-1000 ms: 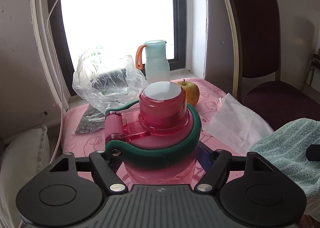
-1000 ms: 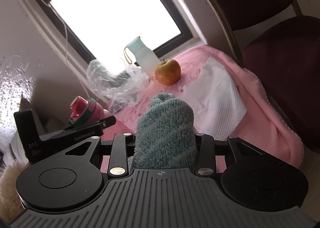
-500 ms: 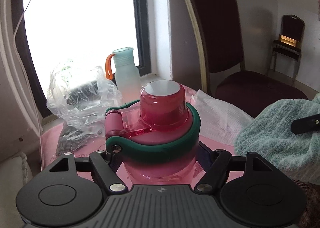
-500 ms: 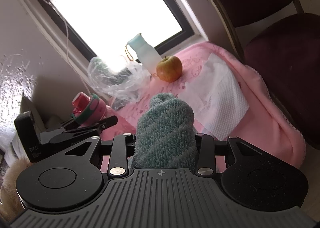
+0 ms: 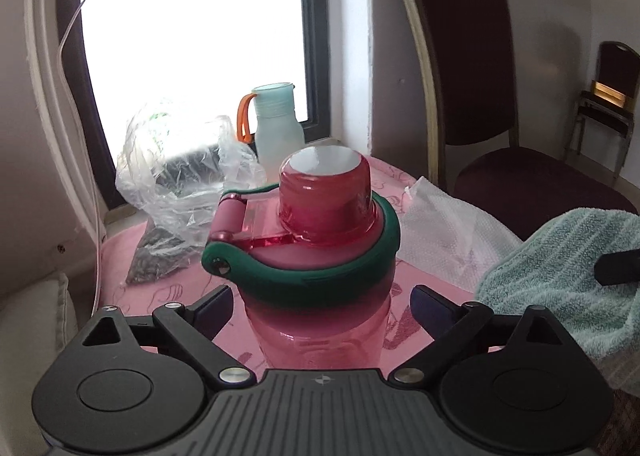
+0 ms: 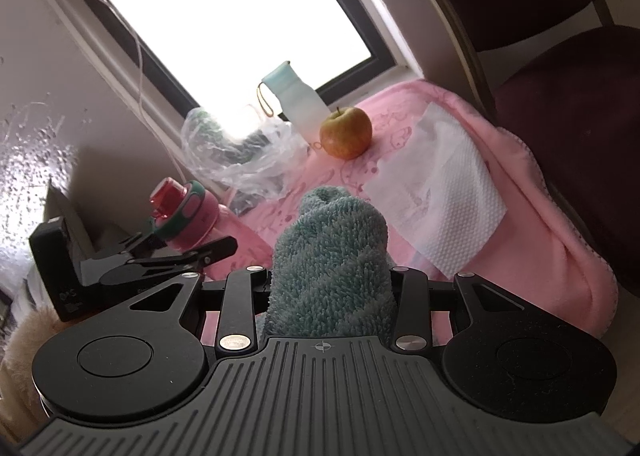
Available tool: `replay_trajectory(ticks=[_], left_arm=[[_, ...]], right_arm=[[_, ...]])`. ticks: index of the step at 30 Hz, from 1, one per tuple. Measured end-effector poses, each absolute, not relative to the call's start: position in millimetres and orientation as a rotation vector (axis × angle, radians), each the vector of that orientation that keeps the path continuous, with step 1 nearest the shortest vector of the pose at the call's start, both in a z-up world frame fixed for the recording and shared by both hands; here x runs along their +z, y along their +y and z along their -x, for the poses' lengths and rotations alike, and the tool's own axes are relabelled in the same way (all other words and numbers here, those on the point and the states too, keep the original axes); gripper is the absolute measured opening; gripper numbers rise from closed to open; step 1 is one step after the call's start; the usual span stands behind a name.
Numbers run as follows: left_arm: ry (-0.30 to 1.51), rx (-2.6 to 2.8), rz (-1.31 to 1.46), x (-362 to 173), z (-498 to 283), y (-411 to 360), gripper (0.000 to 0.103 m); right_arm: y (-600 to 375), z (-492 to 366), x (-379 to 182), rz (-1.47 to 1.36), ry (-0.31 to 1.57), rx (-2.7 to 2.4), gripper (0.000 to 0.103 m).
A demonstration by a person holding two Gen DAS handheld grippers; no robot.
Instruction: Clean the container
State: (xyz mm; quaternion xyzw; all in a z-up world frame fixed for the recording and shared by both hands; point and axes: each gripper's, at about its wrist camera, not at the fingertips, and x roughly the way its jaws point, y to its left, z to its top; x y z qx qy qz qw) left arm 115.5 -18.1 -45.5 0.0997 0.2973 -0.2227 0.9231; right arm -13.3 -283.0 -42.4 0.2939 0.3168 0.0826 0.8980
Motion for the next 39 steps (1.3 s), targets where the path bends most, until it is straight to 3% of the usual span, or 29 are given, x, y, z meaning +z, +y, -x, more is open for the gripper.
replay_trajectory(ticks=[11, 18, 27, 31, 35, 39], left_arm=[[0.603, -0.268, -0.079, -44.0, -89.7, -35.2, 0.099], [0.696, -0.25, 0.005, -46.4, -76.2, -31.9, 0.098], [0.63, 0.0, -0.017, -29.9, -89.0, -57.1, 0.097], [0.672, 0.109, 0.023, -31.5, -111.7, -71.5, 0.093], [0.686, 0.107, -0.011, -34.9, -121.9, -74.7, 0.071], [0.666, -0.064, -0.037, -37.3, -117.5, -49.6, 0.071]], right_arm=[[-287.2, 12.2, -48.7, -0.633, 0.653, 0.183, 0.042], [-284.0, -3.6, -69.1, -0.691, 0.686, 0.229, 0.042], [-293.6, -17.3, -84.8, -0.759, 0.693, 0.258, 0.042], [-299.3, -16.3, -87.6, -0.776, 0.696, 0.255, 0.042], [-303.1, -13.2, -86.9, -0.777, 0.696, 0.244, 0.042], [-302.0, -10.2, -84.5, -0.758, 0.694, 0.24, 0.042]])
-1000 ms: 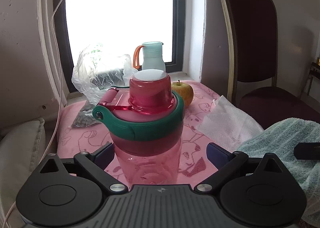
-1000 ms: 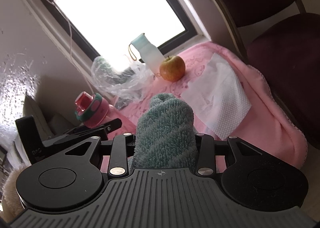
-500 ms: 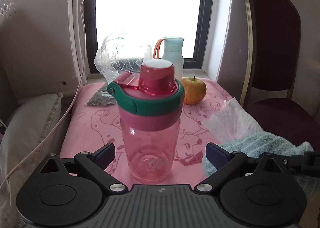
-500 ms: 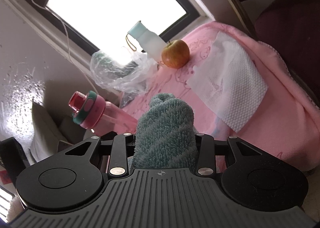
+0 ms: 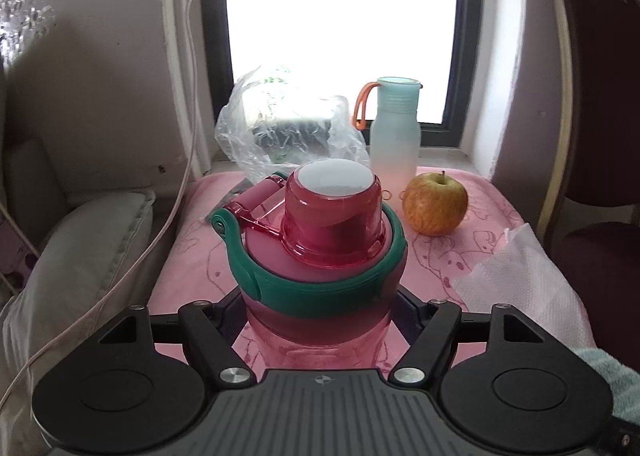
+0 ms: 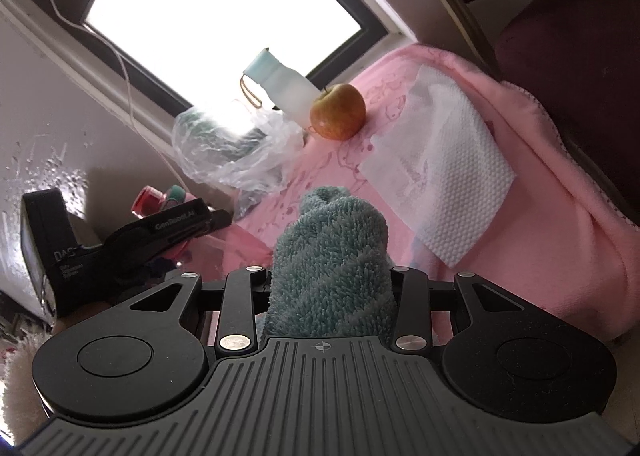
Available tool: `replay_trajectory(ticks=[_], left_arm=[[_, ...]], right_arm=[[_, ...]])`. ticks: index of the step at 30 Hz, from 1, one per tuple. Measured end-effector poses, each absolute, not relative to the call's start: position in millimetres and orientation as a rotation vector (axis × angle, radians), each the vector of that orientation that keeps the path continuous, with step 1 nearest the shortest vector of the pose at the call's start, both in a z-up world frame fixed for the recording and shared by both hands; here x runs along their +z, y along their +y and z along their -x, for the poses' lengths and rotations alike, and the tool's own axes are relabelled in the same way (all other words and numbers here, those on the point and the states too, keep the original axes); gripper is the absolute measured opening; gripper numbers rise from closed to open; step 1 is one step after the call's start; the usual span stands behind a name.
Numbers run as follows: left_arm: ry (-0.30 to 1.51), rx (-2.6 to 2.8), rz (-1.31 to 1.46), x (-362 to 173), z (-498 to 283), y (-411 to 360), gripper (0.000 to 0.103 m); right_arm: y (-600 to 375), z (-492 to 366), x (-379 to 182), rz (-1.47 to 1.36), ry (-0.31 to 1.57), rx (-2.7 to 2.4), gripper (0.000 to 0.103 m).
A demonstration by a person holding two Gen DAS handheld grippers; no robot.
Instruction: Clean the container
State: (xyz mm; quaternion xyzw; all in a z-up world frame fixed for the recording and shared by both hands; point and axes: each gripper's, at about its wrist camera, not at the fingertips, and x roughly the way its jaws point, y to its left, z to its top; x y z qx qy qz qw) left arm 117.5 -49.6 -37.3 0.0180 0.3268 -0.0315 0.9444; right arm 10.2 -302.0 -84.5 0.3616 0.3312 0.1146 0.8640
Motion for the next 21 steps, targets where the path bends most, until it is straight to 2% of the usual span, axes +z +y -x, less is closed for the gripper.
replay_trajectory(ticks=[7, 11, 13, 17, 18, 21], left_arm=[[0.562, -0.423, -0.058, -45.4, -83.9, 12.8, 0.071], [0.477, -0.493, -0.109, -55.7, -53.2, 25.1, 0.071], [0.433, -0.514, -0.157, -61.2, -38.0, 24.3, 0.071], [0.403, -0.518, -0.199, -66.7, -24.9, 21.8, 0.071], [0.404, -0.518, -0.193, -67.2, -24.5, 23.0, 0.071], [0.414, -0.517, -0.156, -67.5, -26.1, 29.3, 0.071]], right_arm=[[-281.0, -23.7, -67.0, -0.653, 0.651, 0.289, 0.042], [-263.7, -50.7, -37.3, -0.635, 0.521, 0.479, 0.042], [-248.2, -77.0, -25.8, -0.665, 0.528, 0.632, 0.042], [-199.0, -142.6, -31.4, -0.679, 0.787, 0.895, 0.04], [-184.8, -155.6, -38.1, -0.618, 0.861, 0.876, 0.036], [-155.1, -179.1, -65.2, -0.391, 0.977, 0.673, 0.035]])
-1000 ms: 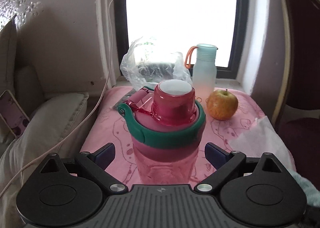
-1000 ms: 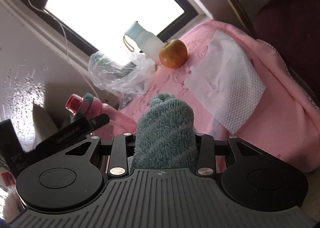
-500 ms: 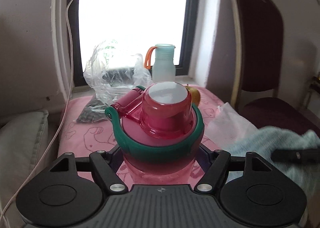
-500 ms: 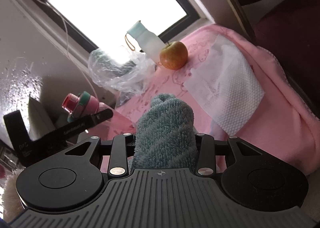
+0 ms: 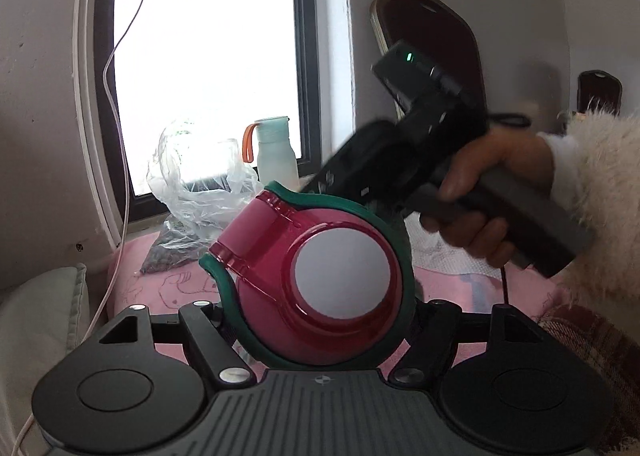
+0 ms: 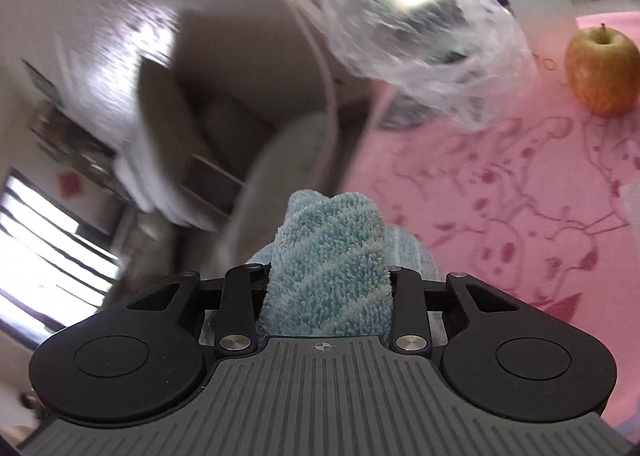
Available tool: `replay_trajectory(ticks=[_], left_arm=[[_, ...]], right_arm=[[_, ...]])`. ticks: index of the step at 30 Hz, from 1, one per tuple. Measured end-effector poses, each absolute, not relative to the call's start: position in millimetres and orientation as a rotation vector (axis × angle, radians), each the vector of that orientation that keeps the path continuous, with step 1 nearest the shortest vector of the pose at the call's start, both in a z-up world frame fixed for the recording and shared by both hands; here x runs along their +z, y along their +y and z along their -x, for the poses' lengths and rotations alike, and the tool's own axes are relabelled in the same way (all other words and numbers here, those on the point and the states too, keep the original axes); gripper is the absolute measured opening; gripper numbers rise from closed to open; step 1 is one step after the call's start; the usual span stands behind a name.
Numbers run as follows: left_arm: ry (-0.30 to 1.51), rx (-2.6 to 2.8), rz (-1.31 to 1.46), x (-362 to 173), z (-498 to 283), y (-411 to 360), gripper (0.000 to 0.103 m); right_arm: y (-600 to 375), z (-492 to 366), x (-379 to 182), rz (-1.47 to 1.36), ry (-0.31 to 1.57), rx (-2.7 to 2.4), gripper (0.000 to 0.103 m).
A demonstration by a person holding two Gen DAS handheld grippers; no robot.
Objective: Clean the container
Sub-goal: 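Tilt the bottle with the left gripper while the right gripper wipes its lid with the towel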
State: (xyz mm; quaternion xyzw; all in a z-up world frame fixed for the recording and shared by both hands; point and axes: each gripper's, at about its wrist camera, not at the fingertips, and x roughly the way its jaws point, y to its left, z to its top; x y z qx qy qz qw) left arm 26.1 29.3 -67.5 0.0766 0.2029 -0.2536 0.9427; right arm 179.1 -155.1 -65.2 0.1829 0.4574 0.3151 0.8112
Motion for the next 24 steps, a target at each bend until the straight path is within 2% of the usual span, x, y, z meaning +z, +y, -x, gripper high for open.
replay_trajectory(ticks=[4, 7, 11, 14, 17, 22, 24], left_arm=[[0.445, -0.491, -0.064, -66.4, -34.2, 39.6, 0.071], [0.456, -0.494, -0.046, -68.0, -36.4, 44.1, 0.071], [0.485, -0.49, -0.04, -72.2, -39.7, 47.1, 0.071], [0.495, -0.482, -0.059, -73.1, -38.5, 43.8, 0.071], [0.497, -0.473, -0.081, -70.4, -36.7, 38.9, 0.071], [0.518, -0.476, -0.068, -67.6, -42.2, 40.9, 0.071], [0.51, -0.481, -0.072, -62.3, -47.7, 38.3, 0.071]], right_arm=[[-164.7, -189.6, -101.9, -0.246, 1.028, 0.384, 0.034], [-186.3, -169.0, -112.7, -0.277, 1.007, 0.362, 0.033], [-196.7, -139.5, -82.7, -0.278, 0.878, 0.33, 0.033], [-196.6, -118.9, -40.7, -0.376, 0.708, 0.545, 0.035], [-178.8, -115.8, -28.0, -0.419, 0.657, 0.777, 0.037], [-152.8, -142.0, -66.0, -0.294, 0.738, 0.614, 0.036], [-168.4, -162.1, -89.8, -0.38, 0.791, 0.509, 0.036]])
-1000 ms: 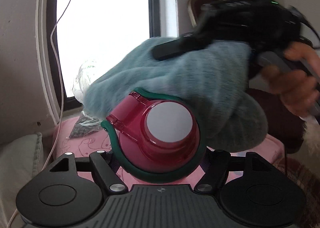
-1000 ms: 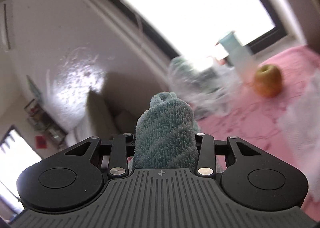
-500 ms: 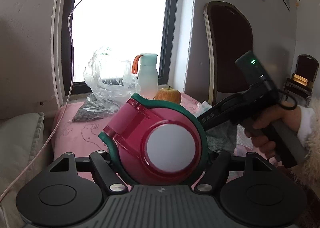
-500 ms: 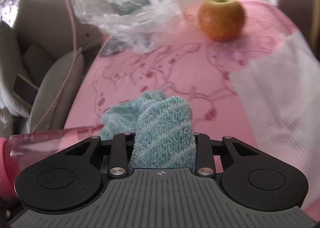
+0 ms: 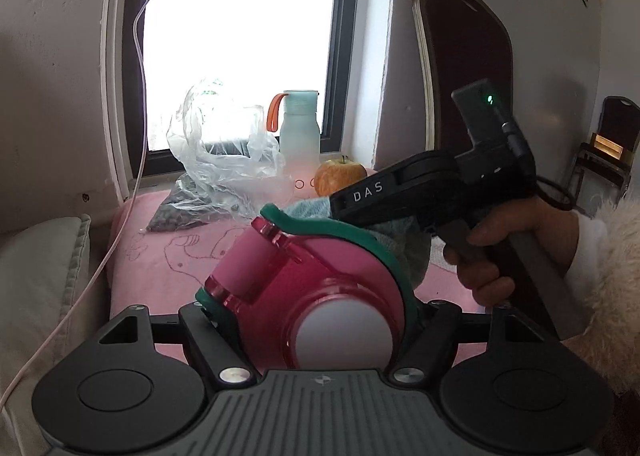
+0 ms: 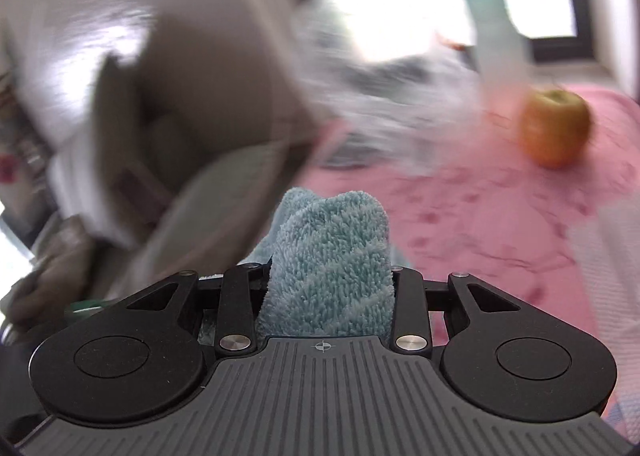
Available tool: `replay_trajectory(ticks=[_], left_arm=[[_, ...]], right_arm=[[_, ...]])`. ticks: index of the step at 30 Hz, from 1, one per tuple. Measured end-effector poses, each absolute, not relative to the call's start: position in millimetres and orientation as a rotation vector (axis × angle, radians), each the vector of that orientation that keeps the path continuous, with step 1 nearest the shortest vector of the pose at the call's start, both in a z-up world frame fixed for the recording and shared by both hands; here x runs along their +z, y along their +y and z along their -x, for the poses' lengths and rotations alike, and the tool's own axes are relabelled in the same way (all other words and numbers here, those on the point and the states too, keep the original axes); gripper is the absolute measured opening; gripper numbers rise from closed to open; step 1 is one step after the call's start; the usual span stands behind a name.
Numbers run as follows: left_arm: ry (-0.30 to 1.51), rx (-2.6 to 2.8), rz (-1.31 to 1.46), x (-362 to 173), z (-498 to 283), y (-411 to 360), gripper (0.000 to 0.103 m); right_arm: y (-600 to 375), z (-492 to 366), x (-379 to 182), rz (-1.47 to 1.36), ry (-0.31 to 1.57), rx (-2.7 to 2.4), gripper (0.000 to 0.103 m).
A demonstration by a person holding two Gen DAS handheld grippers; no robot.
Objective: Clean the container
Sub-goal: 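Tilt the bottle with the left gripper while the right gripper wipes its lid with the towel, then hold the bottle with the left gripper while the right gripper rubs the towel over its lid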
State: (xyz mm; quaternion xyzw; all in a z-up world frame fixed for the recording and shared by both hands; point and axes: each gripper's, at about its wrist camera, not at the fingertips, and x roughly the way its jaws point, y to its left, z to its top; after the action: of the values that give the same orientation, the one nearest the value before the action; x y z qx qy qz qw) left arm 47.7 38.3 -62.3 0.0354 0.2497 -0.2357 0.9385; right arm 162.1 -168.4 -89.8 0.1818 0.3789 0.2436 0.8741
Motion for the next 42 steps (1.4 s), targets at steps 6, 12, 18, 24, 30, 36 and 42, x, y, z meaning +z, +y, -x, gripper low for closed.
replay_trajectory(ticks=[6, 12, 18, 24, 30, 36, 42], left_arm=[[0.518, -0.51, -0.135, -45.3, -86.7, 15.2, 0.071], [0.56, -0.52, -0.187, -41.3, -110.4, -6.2, 0.071], [0.586, -0.297, -0.184, -35.4, -99.1, -28.3, 0.096], [0.627, 0.0, 0.005, -35.5, -93.4, -41.0, 0.098], [0.568, 0.223, 0.135, -30.2, -94.5, -66.1, 0.101], [0.632, 0.186, 0.116, -30.4, -110.4, -69.1, 0.071], [0.663, -0.09, 0.015, -31.5, -111.3, -45.2, 0.071]], right_arm=[[-182.5, -169.3, -113.9, -0.315, 0.894, 0.333, 0.032], [-223.1, -129.2, -108.3, -0.424, 0.819, 0.233, 0.03], [-264.7, -89.0, -88.3, -0.543, 0.646, 0.142, 0.03], [-268.3, -75.2, -95.9, -0.639, 0.656, 0.16, 0.031], [-272.1, -61.2, -91.8, -0.69, 0.649, 0.178, 0.032], [-283.8, -49.1, -85.9, -0.717, 0.635, 0.173, 0.033], [-289.2, -44.5, -84.5, -0.722, 0.628, 0.176, 0.033]])
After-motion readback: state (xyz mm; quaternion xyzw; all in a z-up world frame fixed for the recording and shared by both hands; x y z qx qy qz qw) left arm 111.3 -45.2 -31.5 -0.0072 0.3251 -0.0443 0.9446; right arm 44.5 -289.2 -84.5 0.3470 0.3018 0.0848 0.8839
